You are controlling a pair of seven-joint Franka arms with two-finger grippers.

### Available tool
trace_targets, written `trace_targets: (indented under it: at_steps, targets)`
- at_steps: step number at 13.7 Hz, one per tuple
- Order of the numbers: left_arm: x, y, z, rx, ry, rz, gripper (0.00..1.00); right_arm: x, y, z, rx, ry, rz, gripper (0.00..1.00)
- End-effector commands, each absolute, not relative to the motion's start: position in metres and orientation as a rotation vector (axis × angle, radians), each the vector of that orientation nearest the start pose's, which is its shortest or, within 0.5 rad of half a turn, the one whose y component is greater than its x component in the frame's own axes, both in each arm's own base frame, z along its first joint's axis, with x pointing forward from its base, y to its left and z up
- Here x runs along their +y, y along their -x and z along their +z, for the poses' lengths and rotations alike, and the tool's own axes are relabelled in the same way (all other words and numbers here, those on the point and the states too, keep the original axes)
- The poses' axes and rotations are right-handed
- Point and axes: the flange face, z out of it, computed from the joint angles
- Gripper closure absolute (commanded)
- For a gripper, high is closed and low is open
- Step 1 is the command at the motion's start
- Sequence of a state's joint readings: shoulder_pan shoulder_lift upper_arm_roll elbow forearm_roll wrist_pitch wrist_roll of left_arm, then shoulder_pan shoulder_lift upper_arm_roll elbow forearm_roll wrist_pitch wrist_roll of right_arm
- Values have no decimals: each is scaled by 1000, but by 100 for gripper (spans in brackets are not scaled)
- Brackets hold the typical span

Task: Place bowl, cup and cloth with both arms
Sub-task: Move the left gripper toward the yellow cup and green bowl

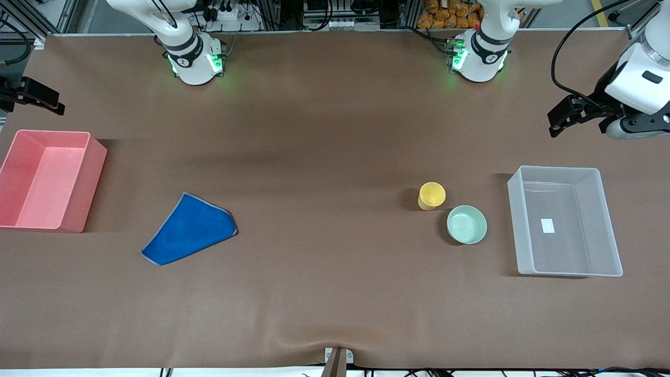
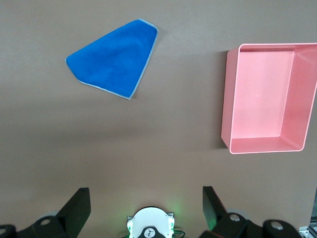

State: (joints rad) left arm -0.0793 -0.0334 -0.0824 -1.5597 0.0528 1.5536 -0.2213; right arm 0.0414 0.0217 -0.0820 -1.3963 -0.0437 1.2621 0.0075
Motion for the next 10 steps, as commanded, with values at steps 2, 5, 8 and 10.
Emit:
trace_targets:
  at_steps: [2, 5, 8, 10]
  targets:
    - [-80, -532, 652, -78, 3091, -28, 0, -24, -524, 673, 100, 3158, 231, 0]
    - [-86, -543, 640, -91, 3089, -1, 0, -25, -524, 673, 102, 3158, 233, 0]
    - [-99, -553, 623, -72, 3102, 9, 0, -25, -524, 674, 102, 3156, 231, 0]
    - [-116, -552, 607, -41, 3105, 6, 0, -25, -524, 673, 102, 3156, 233, 0]
